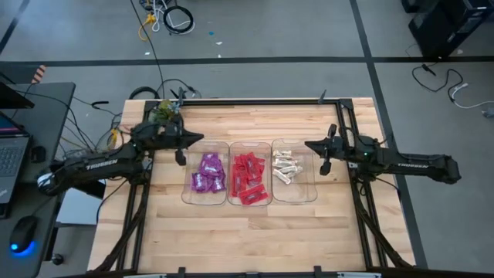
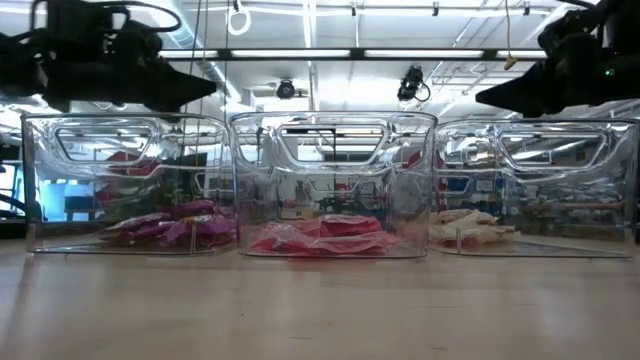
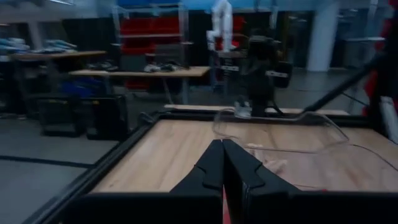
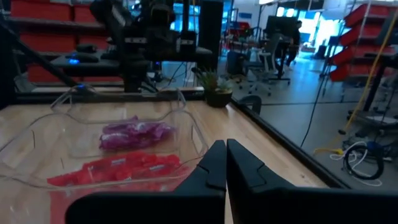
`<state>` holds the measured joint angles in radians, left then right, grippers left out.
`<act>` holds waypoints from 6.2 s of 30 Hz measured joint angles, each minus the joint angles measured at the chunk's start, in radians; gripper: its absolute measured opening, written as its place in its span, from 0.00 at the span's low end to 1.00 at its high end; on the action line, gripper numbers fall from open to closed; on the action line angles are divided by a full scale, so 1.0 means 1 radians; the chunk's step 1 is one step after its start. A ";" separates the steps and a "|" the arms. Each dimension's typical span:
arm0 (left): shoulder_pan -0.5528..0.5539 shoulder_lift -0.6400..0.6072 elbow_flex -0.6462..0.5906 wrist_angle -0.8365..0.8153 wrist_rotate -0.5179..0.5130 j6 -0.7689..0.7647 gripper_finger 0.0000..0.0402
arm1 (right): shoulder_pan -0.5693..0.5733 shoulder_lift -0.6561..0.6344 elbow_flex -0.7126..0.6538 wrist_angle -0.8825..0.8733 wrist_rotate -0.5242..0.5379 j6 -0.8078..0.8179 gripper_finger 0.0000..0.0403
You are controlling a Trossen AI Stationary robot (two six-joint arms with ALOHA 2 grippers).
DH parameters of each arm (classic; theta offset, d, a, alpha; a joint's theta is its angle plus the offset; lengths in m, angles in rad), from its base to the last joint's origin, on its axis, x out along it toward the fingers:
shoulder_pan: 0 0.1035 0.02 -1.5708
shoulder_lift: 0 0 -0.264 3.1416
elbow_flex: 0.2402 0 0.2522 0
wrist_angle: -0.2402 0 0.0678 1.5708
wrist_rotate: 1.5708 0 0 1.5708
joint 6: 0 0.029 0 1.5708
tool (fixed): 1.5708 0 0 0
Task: Sort candy
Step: Return to Home Position
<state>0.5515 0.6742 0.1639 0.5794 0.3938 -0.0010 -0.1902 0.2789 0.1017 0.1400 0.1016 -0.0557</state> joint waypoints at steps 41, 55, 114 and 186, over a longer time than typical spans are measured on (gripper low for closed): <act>-0.192 -0.674 -0.098 -0.615 -0.241 -0.026 0.00 | 0.083 -0.275 -0.055 -0.223 0.011 0.049 0.00; -0.200 -0.671 -0.155 -0.546 -0.278 -0.005 0.00 | 0.085 -0.273 -0.055 -0.223 0.029 0.026 0.00; -0.200 -0.673 -0.156 -0.501 -0.299 0.067 0.02 | -0.002 -0.254 -0.055 -0.223 0.005 0.055 0.00; -0.191 -0.669 -0.157 -0.567 -0.383 0.127 0.02 | -0.042 -0.198 -0.095 -0.096 0.036 0.001 0.00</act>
<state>0.3603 0.0051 0.0071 0.0120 0.0113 0.1265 -0.2325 0.0811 0.0063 0.0437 0.1371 -0.0551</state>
